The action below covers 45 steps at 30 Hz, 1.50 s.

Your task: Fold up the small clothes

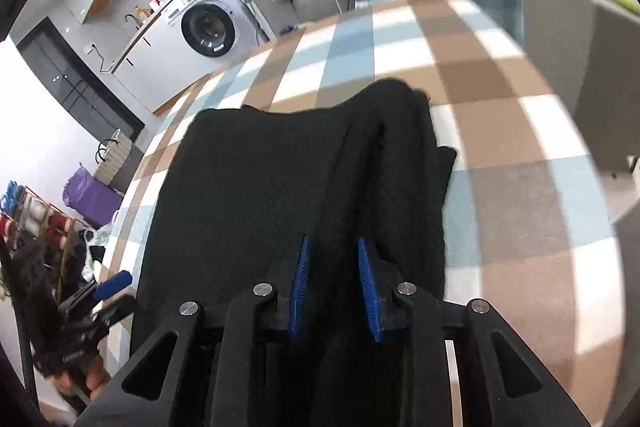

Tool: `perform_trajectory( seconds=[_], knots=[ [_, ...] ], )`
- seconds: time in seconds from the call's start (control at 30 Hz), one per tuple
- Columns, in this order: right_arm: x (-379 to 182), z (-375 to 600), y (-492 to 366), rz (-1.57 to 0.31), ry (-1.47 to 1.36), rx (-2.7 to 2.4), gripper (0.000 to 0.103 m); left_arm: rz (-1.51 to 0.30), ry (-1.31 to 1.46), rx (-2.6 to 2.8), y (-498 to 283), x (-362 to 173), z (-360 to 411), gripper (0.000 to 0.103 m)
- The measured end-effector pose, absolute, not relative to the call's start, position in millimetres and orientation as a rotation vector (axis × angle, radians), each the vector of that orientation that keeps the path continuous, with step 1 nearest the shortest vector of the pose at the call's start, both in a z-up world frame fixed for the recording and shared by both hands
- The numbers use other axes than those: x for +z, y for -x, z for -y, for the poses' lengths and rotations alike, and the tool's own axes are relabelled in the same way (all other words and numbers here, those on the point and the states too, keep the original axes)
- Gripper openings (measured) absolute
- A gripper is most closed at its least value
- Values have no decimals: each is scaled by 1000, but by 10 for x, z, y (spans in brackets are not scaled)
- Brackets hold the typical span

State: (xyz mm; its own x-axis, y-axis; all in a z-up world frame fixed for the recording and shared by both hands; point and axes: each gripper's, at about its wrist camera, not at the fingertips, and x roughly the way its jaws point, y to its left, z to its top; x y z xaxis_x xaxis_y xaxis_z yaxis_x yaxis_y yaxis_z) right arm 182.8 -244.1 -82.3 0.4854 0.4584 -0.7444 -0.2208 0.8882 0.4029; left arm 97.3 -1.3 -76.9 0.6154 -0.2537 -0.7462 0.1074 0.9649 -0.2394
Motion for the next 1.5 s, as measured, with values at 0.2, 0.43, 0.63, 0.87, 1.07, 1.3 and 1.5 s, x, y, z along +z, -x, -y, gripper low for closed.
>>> perform_trajectory(
  seconds=[0.2, 0.43, 0.63, 0.87, 1.07, 1.3, 1.5],
  knots=[
    [-458, 2524, -1494, -784, -256, 416, 6, -892, 178, -201, -1002, -784, -26, 61],
    [-859, 2662, -1650, -915, -350, 353, 12, -895, 172, -197, -940, -793, -19, 61],
    [-786, 2673, -1075, -925, -404, 483, 31, -897, 183, -198, -844, -818, -57, 61],
    [-732, 2447, -676, -861, -297, 452, 10, -897, 181, -223, -771, -830, -14, 61],
    [-838, 2501, -646, -927, -282, 375, 10, -897, 181, -225, -681, -813, 6, 62],
    [-875, 2486, -272, -930, -256, 535, 24, -906, 180, -234, -555, -872, 49, 62],
    [-748, 2468, -100, -837, -203, 565, 8, -906, 161, -249, -515, -851, 124, 62]
  ],
)
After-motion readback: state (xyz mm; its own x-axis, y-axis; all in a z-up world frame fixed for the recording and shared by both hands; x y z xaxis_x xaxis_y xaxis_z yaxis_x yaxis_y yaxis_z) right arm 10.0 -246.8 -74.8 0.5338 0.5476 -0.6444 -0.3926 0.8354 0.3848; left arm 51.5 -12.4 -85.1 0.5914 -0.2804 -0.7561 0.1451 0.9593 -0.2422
